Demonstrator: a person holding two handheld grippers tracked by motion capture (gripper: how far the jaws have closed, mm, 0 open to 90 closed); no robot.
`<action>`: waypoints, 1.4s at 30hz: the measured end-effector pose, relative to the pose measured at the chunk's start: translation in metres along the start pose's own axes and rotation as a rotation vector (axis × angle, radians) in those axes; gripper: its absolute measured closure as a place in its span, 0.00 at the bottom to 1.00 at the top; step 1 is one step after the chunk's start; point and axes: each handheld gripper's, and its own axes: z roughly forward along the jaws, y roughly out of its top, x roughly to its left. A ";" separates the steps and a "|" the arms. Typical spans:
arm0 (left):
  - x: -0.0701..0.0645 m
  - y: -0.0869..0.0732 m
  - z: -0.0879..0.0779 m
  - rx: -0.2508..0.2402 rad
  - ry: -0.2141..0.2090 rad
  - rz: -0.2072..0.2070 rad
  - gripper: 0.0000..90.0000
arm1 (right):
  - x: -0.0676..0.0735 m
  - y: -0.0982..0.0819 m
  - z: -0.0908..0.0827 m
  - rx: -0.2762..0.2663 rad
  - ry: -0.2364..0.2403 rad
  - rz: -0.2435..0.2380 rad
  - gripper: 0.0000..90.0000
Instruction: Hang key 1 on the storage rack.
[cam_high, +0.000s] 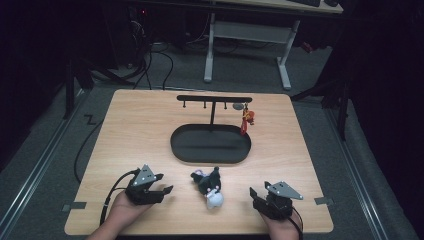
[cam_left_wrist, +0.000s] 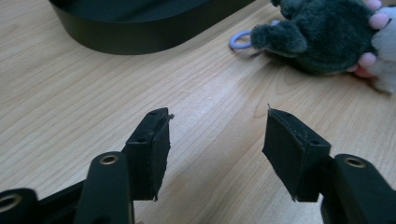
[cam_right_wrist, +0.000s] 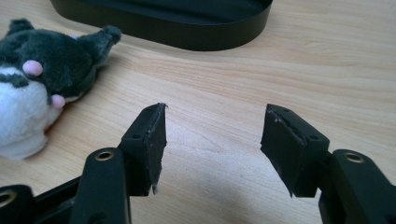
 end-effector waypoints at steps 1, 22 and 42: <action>-0.004 0.001 0.000 -0.018 -0.006 -0.001 0.65 | -0.001 -0.001 0.001 0.007 0.014 0.020 0.45; -0.090 0.052 0.073 0.023 -0.045 0.057 1.00 | -0.009 0.001 0.000 -0.005 0.052 0.010 0.46; -0.160 0.059 0.089 0.035 -0.246 0.164 0.98 | -0.028 0.000 -0.004 -0.025 0.021 0.069 0.46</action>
